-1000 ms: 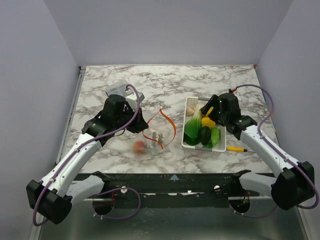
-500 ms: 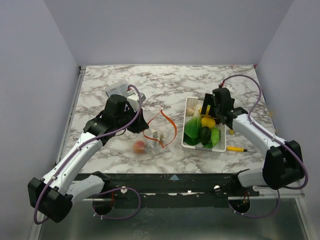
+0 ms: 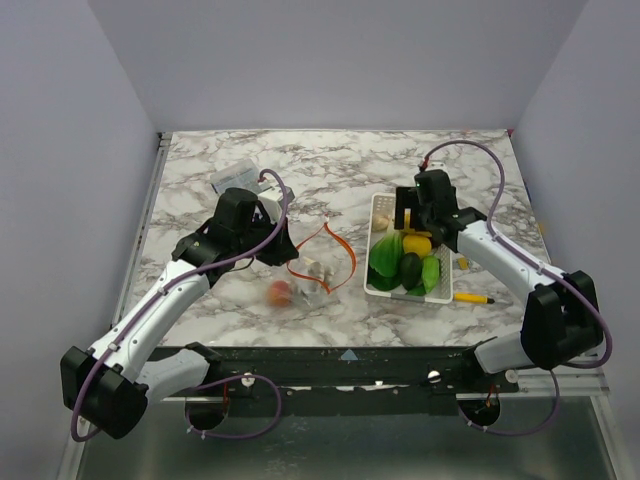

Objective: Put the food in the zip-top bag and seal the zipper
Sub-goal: Pick up the fake fruit from the bin.

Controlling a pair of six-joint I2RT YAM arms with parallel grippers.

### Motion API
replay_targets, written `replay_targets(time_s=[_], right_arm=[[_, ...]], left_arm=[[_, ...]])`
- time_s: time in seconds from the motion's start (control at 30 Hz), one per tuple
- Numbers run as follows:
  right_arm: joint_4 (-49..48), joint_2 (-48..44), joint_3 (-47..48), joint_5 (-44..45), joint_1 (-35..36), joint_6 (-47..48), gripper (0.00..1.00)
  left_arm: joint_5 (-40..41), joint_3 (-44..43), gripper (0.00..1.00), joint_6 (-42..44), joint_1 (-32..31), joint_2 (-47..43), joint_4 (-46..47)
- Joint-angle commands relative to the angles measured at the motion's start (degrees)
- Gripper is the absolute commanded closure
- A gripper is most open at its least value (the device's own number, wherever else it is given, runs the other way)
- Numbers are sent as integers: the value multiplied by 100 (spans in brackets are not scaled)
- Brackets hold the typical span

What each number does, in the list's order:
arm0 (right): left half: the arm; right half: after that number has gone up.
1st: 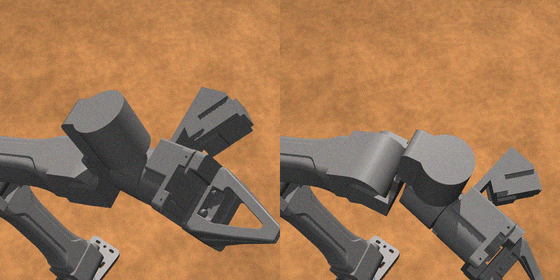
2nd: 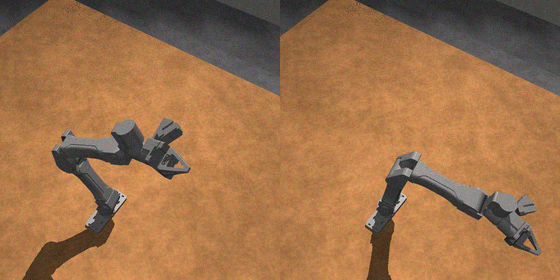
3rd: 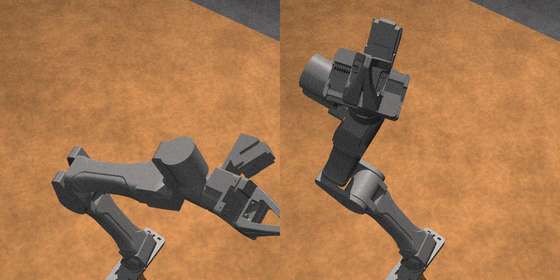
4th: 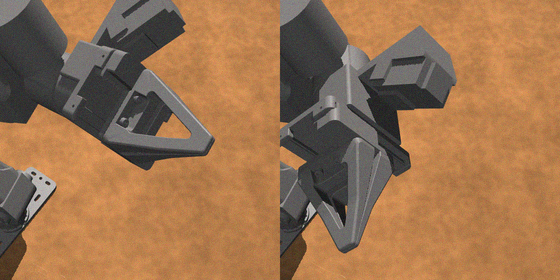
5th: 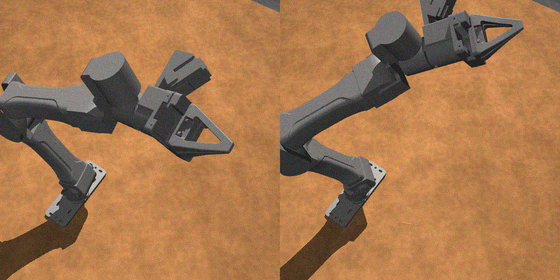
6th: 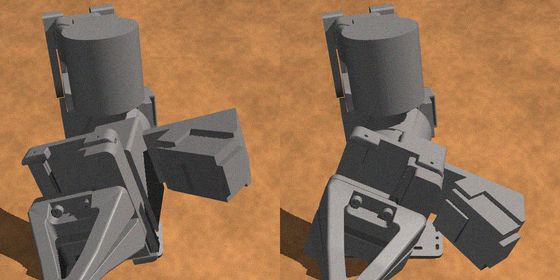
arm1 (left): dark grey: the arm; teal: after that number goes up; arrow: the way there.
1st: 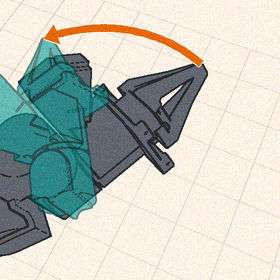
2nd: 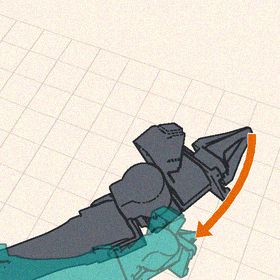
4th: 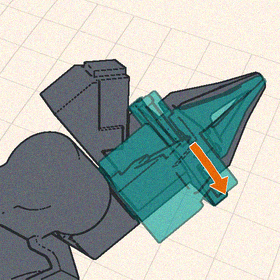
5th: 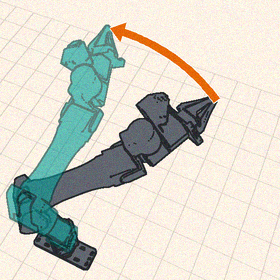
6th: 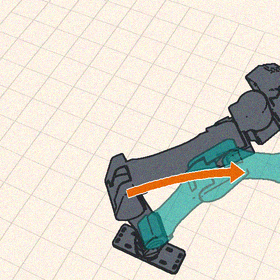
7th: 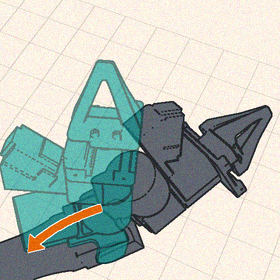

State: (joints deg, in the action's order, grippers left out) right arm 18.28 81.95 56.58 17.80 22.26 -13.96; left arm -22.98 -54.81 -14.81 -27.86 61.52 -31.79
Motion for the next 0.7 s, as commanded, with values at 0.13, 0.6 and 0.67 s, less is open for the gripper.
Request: replay_targets(time_s=[0.13, 0.6, 0.67], right_arm=[[14, 61, 266, -268, 198, -150, 5], [981, 1352, 1202, 2886, 1175, 859, 5], [827, 1350, 1112, 2958, 1175, 984, 5]], left_arm=[[-37, 49, 100, 81, 18, -29, 42], [-23, 71, 100, 64, 17, -105, 80], [-56, 26, 100, 68, 19, -44, 5]])
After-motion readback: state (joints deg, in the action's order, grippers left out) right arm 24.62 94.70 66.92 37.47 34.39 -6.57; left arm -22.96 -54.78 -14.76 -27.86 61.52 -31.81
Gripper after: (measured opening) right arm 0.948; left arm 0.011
